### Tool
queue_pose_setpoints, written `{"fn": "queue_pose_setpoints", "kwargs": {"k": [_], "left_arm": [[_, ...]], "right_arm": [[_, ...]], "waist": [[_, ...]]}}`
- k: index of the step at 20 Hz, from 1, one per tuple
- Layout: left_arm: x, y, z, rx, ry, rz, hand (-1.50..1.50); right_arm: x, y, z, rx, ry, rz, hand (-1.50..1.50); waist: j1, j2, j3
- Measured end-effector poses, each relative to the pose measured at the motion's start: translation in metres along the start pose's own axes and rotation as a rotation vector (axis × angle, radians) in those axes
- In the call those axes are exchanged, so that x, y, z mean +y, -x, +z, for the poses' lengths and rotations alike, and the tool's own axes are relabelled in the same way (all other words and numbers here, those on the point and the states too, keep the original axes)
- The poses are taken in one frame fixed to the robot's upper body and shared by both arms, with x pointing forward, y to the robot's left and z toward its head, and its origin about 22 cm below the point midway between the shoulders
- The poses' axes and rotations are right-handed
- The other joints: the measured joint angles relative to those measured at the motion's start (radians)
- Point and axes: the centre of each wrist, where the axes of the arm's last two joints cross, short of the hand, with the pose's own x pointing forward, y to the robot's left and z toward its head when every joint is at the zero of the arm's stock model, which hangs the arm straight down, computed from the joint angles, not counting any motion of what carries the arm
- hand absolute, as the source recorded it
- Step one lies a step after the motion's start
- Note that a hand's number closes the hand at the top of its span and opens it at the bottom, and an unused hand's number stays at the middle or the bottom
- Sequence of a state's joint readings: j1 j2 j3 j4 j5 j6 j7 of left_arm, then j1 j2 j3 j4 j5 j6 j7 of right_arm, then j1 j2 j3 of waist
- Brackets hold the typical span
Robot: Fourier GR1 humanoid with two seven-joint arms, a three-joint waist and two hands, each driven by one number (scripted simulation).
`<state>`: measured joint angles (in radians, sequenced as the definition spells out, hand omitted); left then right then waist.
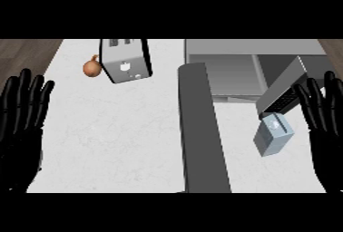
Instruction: Pick up the milk, place it into the microwave and close the microwave
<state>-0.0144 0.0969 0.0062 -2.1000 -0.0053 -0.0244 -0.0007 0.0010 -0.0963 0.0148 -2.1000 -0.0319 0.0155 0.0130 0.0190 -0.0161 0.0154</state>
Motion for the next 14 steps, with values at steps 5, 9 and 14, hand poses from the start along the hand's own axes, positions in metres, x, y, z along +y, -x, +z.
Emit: {"fn": "queue_pose_setpoints", "kwargs": {"k": [5,9,14], "left_arm": [[-0.006,0.006,0.003,0.031,-0.019,0.005,-1.5],[-0.013,0.023,0.01,0.111,-0.088,0.129,-1.5],[-0.017,0.036,0.04,0.165,-0.141,0.234,-1.5]], "right_arm": [[-0.016,-0.017,-0.012,0.052,-0.058,0.056,-1.5],[-0.029,-0.023,-0.02,0.188,-0.121,0.074,-1.5],[-0.037,-0.029,-0.009,0.283,-0.158,0.071,-1.5]], "waist": [[-0.014,0.011,-0.011],[-0.017,0.015,-0.016],[-0.018,0.015,-0.016]]}}
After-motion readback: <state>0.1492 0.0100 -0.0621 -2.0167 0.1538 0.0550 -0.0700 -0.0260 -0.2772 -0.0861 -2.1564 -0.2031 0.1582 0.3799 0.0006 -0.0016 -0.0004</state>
